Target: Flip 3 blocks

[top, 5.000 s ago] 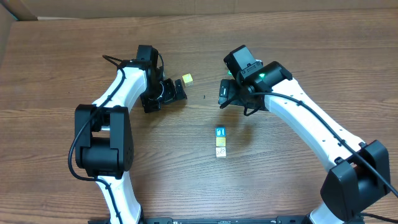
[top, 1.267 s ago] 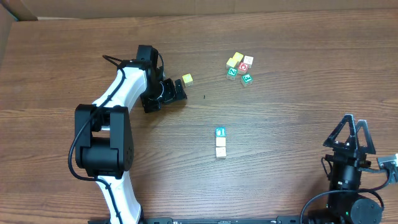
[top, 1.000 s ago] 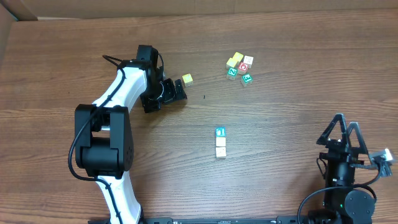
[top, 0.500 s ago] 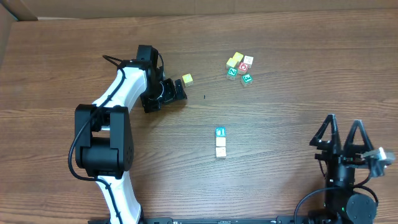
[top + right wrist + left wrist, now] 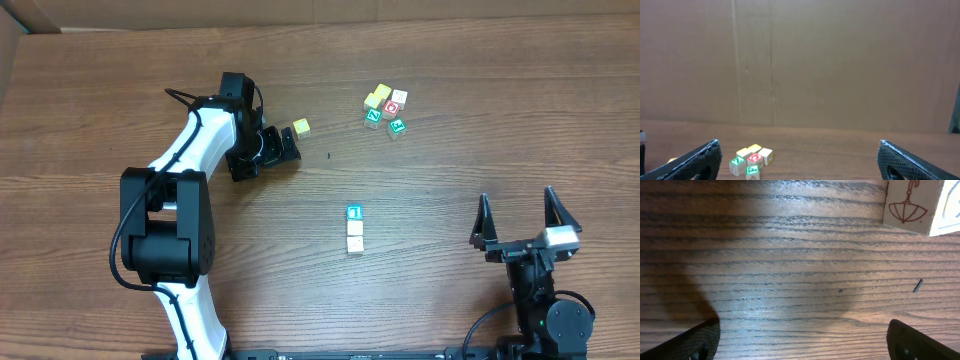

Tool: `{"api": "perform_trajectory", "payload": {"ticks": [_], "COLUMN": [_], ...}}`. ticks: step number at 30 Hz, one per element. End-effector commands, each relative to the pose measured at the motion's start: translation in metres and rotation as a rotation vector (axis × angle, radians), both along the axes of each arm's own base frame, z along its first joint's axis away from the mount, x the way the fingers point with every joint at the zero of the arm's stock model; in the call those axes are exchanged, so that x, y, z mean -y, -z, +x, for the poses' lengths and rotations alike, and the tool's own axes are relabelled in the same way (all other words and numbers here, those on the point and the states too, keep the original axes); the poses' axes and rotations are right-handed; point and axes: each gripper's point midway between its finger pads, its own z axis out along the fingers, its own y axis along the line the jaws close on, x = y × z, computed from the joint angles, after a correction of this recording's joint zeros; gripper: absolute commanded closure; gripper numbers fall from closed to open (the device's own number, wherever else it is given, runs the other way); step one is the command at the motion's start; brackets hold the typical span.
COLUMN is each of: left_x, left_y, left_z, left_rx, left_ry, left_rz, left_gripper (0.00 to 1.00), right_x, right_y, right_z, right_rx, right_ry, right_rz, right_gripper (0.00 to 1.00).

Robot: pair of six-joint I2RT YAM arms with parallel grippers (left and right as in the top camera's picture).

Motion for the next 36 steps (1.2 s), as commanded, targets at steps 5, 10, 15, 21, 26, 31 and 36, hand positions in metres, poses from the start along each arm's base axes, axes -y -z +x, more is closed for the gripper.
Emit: {"api": "perform_trajectory", "payload": {"ticks": [5,10,15,21,26,31,36], "left_x": [0.001,0.001,0.001,0.001,0.001,0.001,0.001], "left_y": [0.015,0.015,0.015,0.015,0.015,0.015,0.015], "left_z": [-0.006,-0.006,-0.006,-0.006,-0.006,-0.006,-0.006], "left_rx": [-0.025,-0.026,-0.025,-0.025,-0.026,-0.025,-0.025], "left_ry": [0.028,0.028,0.028,0.028,0.028,0.028,0.028], "left_rz": [0.012,0.012,0.012,0.012,0.012,0.012,0.012], "left_gripper": [0.0,0.0,0.0,0.0,0.0,0.0,0.0], "right_x": [-0.002,-0.002,-0.001,0.003,0.003,0.003,0.003], "right_y": [0.018,0.04,0.056,0.057,0.057,0.057,0.057], "right_z": [0.002,0.004,0.004,0.005,0.005,0.005,0.005], "right_rx": [-0.058,-0.149,-0.215,-0.218,-0.218,-0.218,-0.218], "right_ry": [-0.008,-0.01,-0.004,0.02,0.02,0.02,0.02], "right_rz": [-0.032,-0.036,-0.041,-0.039,-0.039,-0.039,-0.039], "right_gripper": [0.0,0.0,0.0,0.0,0.0,0.0,0.0]}}
